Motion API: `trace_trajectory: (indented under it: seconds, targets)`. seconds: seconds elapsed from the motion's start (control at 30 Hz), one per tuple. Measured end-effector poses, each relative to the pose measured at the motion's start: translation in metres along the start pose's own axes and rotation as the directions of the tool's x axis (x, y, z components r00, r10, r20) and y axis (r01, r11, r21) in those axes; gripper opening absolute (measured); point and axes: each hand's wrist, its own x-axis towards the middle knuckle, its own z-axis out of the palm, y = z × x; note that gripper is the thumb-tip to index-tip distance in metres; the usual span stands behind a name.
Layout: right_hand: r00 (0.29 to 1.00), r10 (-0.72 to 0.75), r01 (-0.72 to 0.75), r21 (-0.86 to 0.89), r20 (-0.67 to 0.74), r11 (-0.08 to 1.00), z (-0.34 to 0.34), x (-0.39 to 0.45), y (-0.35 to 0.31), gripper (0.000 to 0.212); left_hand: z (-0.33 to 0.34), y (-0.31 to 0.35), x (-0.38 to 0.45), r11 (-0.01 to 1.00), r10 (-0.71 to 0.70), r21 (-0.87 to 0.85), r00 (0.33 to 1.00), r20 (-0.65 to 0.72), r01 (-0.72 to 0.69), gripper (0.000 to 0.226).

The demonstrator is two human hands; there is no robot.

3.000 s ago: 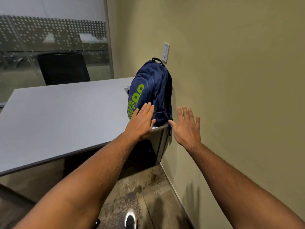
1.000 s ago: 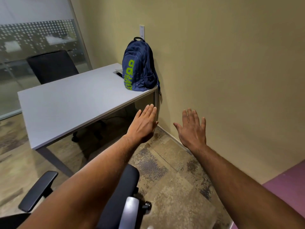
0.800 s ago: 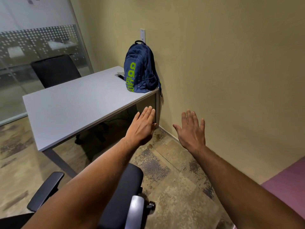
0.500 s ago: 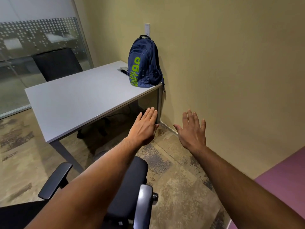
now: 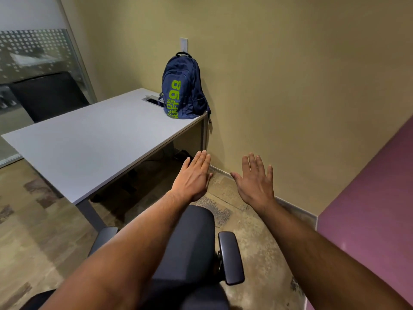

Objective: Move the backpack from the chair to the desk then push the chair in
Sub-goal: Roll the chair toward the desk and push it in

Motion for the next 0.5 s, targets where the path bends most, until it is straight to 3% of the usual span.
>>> trace_trajectory:
  seconds: [0.3,0.5]
  targets:
    - [0.995,0.101,-0.102,-0.028,-0.021,0.994,-0.02,-0.096,-0.083,0.073,-0.024,-0.038,-0.082,0.991,0.129,-0.043,0.991,-0.03,-0.13,0.063]
    - [0.996,0.092,-0.093,-0.036,-0.012,0.995,-0.029,-0.144,-0.116,0.075,-0.033,-0.043,-0.135,0.989,0.136,-0.053,0.99,-0.039,-0.138,0.064]
